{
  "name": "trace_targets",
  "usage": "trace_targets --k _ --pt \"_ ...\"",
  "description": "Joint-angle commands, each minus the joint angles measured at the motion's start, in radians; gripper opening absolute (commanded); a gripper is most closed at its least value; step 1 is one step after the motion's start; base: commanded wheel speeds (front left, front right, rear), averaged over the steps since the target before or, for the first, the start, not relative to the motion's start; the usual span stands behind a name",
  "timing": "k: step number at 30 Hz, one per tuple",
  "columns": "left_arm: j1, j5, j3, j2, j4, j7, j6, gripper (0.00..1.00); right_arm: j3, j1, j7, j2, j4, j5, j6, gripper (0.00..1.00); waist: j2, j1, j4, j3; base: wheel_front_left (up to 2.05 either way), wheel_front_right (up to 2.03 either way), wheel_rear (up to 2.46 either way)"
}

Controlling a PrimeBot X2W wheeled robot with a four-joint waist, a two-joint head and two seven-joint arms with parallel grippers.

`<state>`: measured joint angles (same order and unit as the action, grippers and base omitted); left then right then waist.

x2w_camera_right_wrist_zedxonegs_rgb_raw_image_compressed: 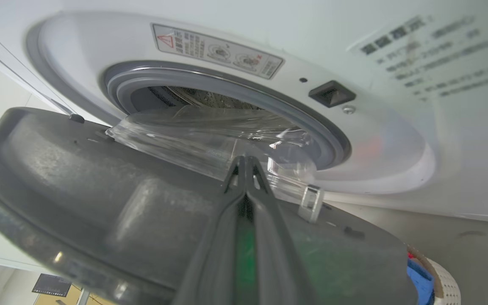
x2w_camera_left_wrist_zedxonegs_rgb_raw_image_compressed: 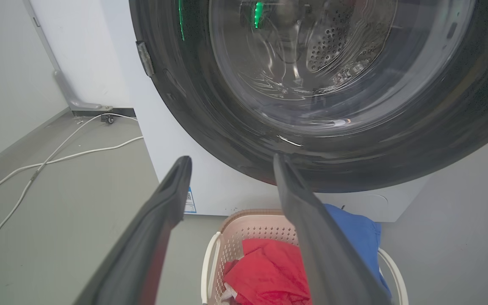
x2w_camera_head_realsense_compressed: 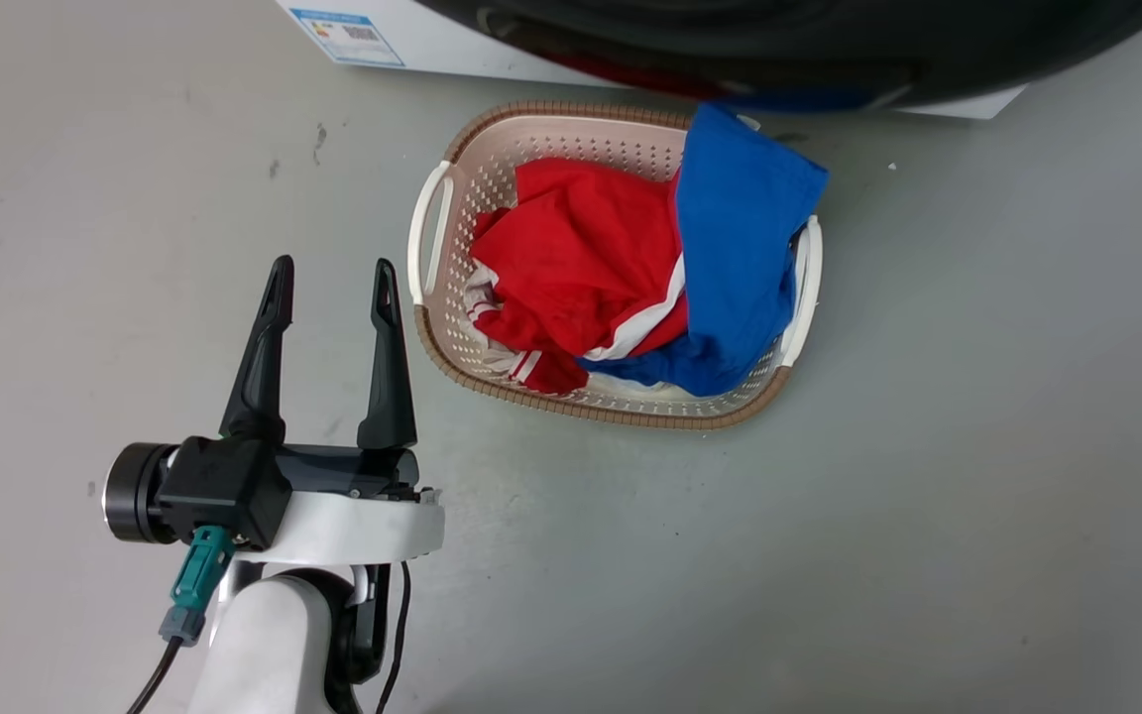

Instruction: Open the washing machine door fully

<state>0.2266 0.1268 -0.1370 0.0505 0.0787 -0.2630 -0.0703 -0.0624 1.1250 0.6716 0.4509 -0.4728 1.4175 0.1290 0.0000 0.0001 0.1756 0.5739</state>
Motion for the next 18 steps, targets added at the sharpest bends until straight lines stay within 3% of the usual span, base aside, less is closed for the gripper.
trace_targets --k 1,10,18 --pt "-0.007 -0.004 0.003 0.0 -0.001 -0.003 0.002 1.0 -0.03 -0.045 0.024 -0.033 0.027 0.012 0.003 0.0 0.0 -0.0001 -0.007 -0.011 0.0 0.0 0.0" --pt "-0.034 -0.017 0.018 0.0 -0.011 -0.003 0.013 1.0 -0.035 -0.272 0.079 -0.01 0.233 0.059 0.003 0.0 0.0 -0.0001 -0.03 -0.075 0.0 0.0 0.0" --pt "-0.054 -0.022 0.029 0.0 -0.021 -0.003 0.022 1.0 -0.042 -0.402 0.085 -0.023 0.339 0.081 0.003 0.0 0.0 -0.0001 -0.041 -0.112 0.0 0.0 0.0"
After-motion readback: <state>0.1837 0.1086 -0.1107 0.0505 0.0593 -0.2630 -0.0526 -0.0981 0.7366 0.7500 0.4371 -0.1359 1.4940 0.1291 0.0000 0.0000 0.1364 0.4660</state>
